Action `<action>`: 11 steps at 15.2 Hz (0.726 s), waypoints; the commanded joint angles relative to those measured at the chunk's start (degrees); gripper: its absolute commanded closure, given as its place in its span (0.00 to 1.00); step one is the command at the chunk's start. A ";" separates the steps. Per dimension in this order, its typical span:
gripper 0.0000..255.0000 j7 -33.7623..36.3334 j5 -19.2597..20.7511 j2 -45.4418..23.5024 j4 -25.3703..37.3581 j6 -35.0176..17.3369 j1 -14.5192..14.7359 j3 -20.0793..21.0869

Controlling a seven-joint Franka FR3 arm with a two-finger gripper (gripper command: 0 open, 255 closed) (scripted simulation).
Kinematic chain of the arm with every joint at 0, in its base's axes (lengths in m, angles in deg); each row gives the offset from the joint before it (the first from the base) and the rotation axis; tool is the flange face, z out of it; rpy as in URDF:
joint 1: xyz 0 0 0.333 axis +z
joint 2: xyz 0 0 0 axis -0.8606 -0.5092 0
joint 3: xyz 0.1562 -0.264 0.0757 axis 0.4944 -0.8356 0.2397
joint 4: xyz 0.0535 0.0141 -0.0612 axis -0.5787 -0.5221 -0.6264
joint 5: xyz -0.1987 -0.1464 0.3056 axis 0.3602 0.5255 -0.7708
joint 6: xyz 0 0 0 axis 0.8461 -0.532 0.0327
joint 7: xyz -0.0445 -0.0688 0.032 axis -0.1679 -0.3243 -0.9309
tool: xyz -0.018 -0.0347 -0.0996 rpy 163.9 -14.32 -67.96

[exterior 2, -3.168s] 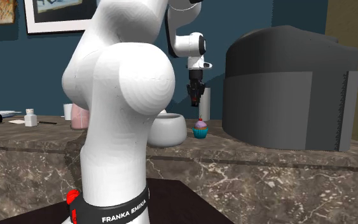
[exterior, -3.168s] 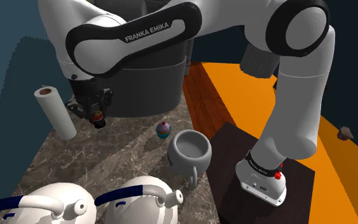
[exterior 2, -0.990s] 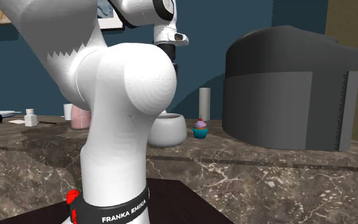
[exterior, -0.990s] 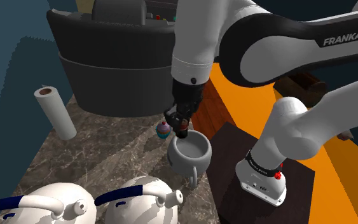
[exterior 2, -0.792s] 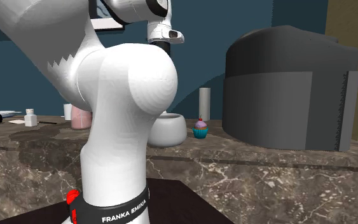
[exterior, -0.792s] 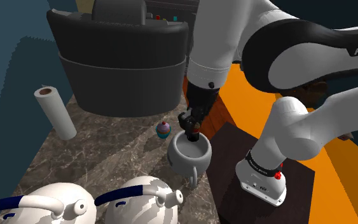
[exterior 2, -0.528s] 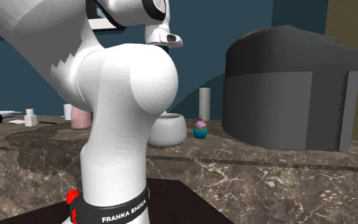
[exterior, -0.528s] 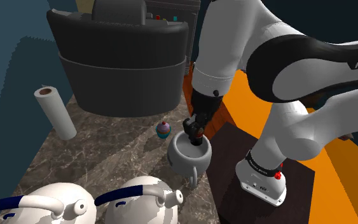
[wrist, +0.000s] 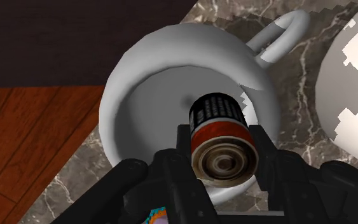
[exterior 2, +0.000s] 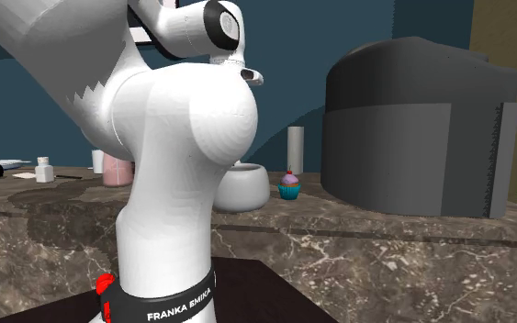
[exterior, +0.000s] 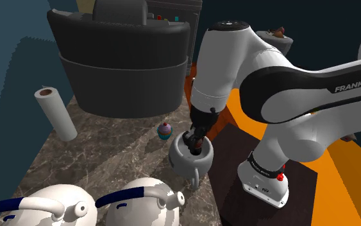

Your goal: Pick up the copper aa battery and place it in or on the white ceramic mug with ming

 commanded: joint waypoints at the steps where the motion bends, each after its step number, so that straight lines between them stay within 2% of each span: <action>1: 1.00 -0.13 -0.39 -0.37 -1.32 -1.70 0.12 0.38; 9: 1.00 -0.15 -0.56 -0.64 -1.82 -2.47 0.17 0.59; 10: 0.00 -0.15 -0.56 -0.64 -1.82 -2.47 0.17 0.59; 11: 0.00 -0.15 -0.56 -0.64 -1.82 -2.47 0.17 0.59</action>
